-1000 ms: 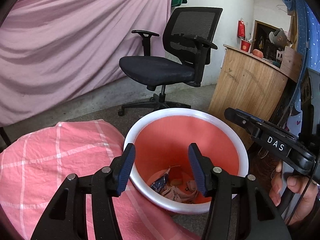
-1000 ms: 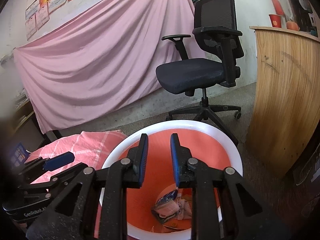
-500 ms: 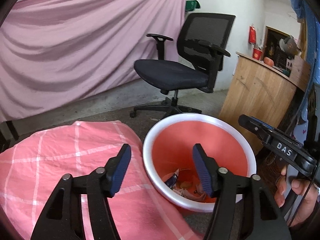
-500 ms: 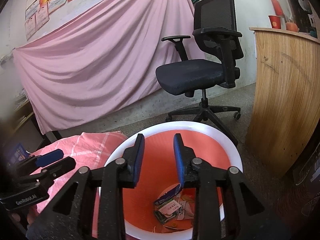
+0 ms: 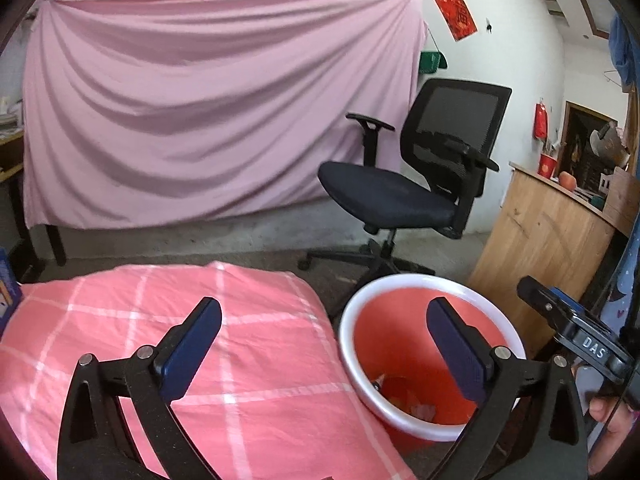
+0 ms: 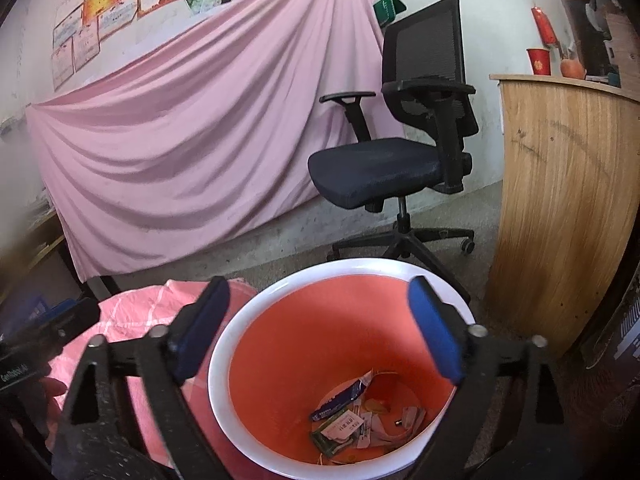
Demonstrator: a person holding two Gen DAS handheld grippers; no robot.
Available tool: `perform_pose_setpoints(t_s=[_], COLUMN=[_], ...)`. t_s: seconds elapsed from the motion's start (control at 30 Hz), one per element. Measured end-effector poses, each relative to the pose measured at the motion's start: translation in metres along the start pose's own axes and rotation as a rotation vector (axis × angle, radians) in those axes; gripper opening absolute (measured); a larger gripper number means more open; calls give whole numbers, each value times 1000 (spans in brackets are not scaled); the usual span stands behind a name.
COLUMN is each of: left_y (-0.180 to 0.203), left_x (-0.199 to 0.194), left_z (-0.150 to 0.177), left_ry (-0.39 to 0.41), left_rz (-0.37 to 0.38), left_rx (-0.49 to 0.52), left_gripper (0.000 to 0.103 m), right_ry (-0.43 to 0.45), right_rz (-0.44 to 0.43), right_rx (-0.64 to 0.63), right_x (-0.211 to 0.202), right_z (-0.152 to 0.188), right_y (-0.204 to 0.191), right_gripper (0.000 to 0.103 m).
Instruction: Collect trash
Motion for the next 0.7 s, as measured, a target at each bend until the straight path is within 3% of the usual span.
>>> perform_pose_setpoints(t_s=[0.33,0.7], left_y=[-19,-53], left_x=[-40,-99], left_z=[9,33], left_ry=[91,123], left_rz=[-54,-103], left_rx=[44,26], left_gripper=[101,101], right_ry=[126,178], right_rz=[-5,-1], right_rx=[-59,-64], right_x=[-36,-85], right_z=[0,17], right_y=[-30,-66], right_gripper=[103,103])
Point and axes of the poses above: each gripper's, at about its wrist camera, not at the fingertips, and x roughly the way its jaws point, y to its right, z to its underside, the point moved 6 cm from there along x, roughly the way its jaws point, and after that the axes turned 8 degrees about -x, right-handed, at the moved point
